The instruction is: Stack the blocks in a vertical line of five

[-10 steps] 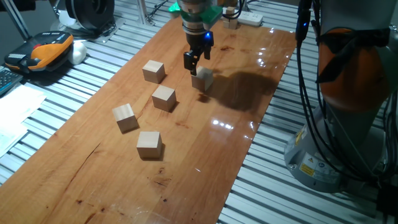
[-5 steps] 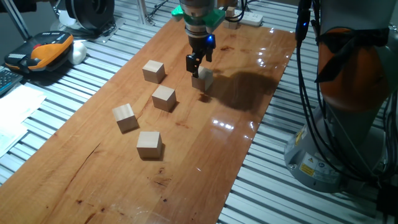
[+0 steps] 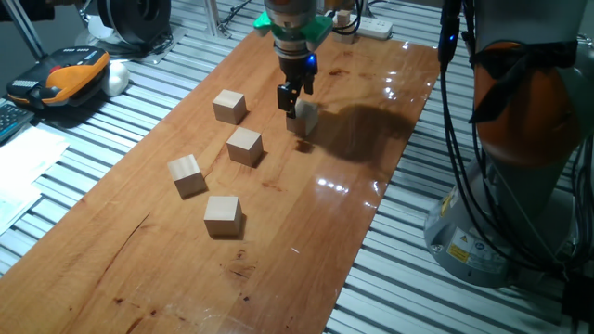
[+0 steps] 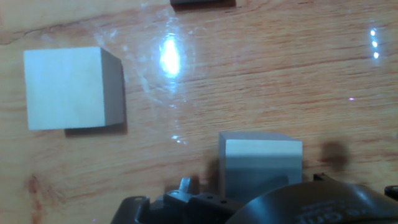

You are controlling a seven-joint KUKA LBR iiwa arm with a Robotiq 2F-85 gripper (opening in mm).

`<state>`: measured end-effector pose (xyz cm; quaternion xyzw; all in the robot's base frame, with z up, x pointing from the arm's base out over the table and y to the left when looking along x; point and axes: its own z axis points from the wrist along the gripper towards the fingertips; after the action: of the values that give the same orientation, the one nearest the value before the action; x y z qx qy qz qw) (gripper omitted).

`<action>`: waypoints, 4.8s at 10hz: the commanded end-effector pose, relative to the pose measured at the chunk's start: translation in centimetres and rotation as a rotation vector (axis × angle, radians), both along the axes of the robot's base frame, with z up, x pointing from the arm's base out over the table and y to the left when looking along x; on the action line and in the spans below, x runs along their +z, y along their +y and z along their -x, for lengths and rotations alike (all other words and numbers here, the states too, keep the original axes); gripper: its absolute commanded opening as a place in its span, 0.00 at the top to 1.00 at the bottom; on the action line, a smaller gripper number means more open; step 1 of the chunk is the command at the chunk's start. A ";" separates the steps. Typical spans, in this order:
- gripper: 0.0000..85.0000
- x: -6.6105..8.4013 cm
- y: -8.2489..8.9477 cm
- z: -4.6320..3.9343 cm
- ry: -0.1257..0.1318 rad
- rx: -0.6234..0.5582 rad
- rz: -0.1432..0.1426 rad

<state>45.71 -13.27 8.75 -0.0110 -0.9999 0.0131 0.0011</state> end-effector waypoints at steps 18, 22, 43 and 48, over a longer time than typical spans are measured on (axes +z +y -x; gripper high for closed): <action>0.00 -0.2 -0.1 0.31 -0.018 0.044 0.009; 0.00 -0.2 -0.2 0.55 -0.026 0.039 0.014; 0.00 -0.2 0.0 -0.16 0.010 0.056 -0.015; 0.20 -0.2 0.0 -0.16 0.013 0.026 0.043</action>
<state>45.86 -13.24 8.56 0.0019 -0.9994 0.0336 0.0075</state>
